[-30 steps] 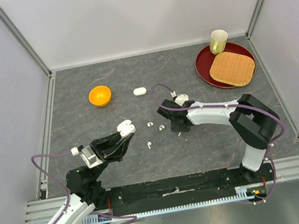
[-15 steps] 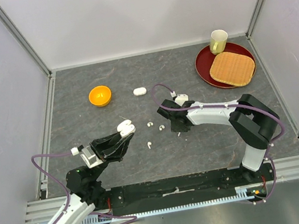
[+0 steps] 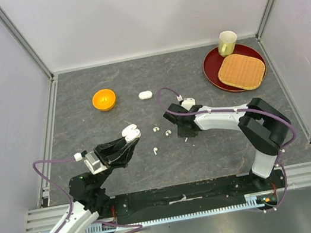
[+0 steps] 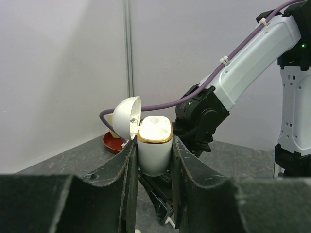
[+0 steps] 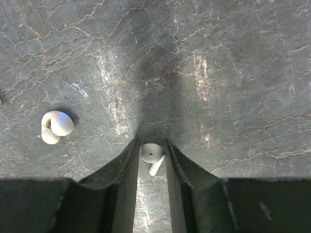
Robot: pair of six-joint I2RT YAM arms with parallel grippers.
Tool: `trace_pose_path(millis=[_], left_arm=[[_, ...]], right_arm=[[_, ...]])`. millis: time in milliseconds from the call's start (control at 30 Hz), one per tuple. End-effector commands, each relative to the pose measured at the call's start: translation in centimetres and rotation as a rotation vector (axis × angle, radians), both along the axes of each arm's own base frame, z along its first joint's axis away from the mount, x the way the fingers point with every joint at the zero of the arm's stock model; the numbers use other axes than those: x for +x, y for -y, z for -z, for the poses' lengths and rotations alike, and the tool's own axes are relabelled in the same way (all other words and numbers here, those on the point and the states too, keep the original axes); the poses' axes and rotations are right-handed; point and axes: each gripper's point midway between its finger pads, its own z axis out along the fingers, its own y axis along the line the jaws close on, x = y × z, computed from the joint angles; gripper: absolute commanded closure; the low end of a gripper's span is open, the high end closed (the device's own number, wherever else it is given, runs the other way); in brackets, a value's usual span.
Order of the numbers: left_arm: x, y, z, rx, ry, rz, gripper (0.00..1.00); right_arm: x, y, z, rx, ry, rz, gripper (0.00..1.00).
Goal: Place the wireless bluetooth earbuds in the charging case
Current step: Pick up the earbud from the center of the board.
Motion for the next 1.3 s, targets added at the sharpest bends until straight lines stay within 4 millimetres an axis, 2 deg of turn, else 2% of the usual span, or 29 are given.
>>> trace_pose_path(millis=[0, 133, 167, 233, 500, 633, 700, 900, 933, 1000, 1033, 1067, 1100, 1133, 1200, 1233, 1267], left_arm=[[1.0, 0.3, 5.3, 0.073, -0.064, -0.029, 0.98], [1.0, 0.3, 5.3, 0.073, -0.066, -0.028, 0.98], [1.0, 0.3, 5.3, 0.073, -0.066, -0.030, 0.98], [1.0, 0.3, 5.4, 0.075, -0.068, -0.028, 0.98], [1.1, 0.4, 5.4, 0.077, -0.074, -0.029, 0.98], [1.1, 0.4, 5.1, 0.073, -0.072, -0.029, 0.98], [1.1, 0.4, 5.1, 0.075, -0.075, -0.029, 0.98], [1.3, 0.5, 5.0, 0.075, -0.087, -0.030, 0.98], [1.4, 0.5, 4.9, 0.075, -0.087, -0.031, 0.98], [1.6, 0.5, 5.0, 0.075, -0.099, -0.039, 0.98], [1.6, 0.5, 4.9, 0.074, -0.098, -0.038, 0.98], [1.8, 0.5, 4.8, 0.069, -0.102, -0.044, 0.98], [1.8, 0.5, 4.9, 0.069, -0.106, -0.043, 0.98], [2.0, 0.5, 4.9, 0.071, -0.110, -0.048, 0.98], [2.1, 0.6, 5.0, 0.071, -0.120, -0.048, 0.98], [2.2, 0.7, 4.8, 0.071, -0.122, -0.047, 0.98], [2.2, 0.8, 5.0, 0.076, -0.127, -0.044, 0.98]], right_arm=[[-0.5, 0.8, 0.6, -0.023, -0.011, -0.007, 0.66], [-0.6, 0.9, 0.7, -0.027, -0.013, -0.011, 0.68], [-0.5, 0.8, 0.6, -0.026, -0.011, -0.012, 0.72], [-0.6, 0.9, 0.6, -0.028, -0.011, -0.013, 0.74], [0.1, 0.6, -0.4, -0.017, 0.029, -0.029, 0.83], [0.4, 0.4, -1.5, 0.002, 0.069, -0.051, 0.94], [0.6, 0.0, -2.5, 0.032, 0.108, -0.070, 1.00], [1.4, -0.9, -6.9, 0.107, 0.269, -0.116, 1.00], [1.7, -1.3, -8.6, 0.141, 0.322, -0.118, 1.00], [1.6, -1.4, -10.0, 0.144, 0.382, -0.130, 1.00], [1.7, -1.7, -11.8, 0.170, 0.437, -0.138, 1.00], [1.9, -1.2, -12.6, 0.152, 0.481, -0.128, 1.00], [1.5, -1.6, -13.5, 0.159, 0.513, -0.144, 1.00], [1.5, -1.7, -15.3, 0.181, 0.571, -0.149, 1.00], [1.1, -1.6, -16.8, 0.179, 0.637, -0.151, 1.00], [1.0, -1.7, -18.8, 0.227, 0.695, -0.143, 1.00], [0.4, -1.9, -19.0, 0.220, 0.720, -0.179, 1.00]])
